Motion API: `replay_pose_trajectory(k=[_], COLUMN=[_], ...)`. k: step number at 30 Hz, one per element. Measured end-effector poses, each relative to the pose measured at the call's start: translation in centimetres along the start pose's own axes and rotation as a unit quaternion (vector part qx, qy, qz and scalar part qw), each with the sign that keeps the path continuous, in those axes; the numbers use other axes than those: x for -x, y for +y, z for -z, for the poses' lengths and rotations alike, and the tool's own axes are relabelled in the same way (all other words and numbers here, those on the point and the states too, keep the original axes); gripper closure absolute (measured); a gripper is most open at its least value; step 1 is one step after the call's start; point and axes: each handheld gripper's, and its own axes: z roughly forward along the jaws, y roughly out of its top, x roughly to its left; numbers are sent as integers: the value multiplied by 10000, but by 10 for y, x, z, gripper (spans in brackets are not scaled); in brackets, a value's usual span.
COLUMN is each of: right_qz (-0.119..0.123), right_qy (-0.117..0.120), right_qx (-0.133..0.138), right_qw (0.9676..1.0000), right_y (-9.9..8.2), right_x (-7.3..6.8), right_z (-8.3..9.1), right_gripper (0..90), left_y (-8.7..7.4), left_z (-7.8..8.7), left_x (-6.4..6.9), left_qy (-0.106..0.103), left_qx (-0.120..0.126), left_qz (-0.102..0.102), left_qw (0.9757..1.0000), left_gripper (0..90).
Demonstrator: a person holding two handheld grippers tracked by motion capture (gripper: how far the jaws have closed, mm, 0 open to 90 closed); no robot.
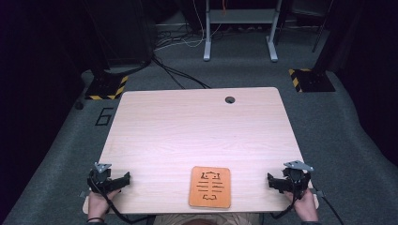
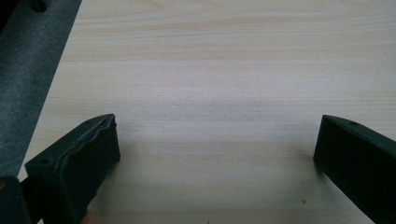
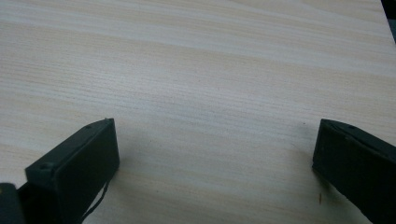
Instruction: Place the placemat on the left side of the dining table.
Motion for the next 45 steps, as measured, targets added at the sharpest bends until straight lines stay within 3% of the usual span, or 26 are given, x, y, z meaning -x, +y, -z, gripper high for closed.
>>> replay_pose_trajectory(k=[11,16,26,35,45], right_qz=[44,-126,60,314,670], right_qy=[39,341,881,1374,1699], right_qx=[27,138,190,193,50], right_qw=[10000,9992,9959,9898,9832], right_y=[0,-1,3,11,18], right_x=[1,-1,-30,-63,-99], right_z=[2,6,15,10,-1], right_gripper=[0,0,0,0,0], left_y=[2,2,2,2,2], left_z=[-1,-2,-2,-2,-2], left_x=[2,2,2,3,3], left_qy=[-13,-9,-21,-21,-28], left_qx=[-22,-12,-15,-21,-14], left_qz=[6,-5,-27,-28,-45], left_qw=[10000,10000,10000,10000,10000], left_gripper=[0,0,0,0,1])
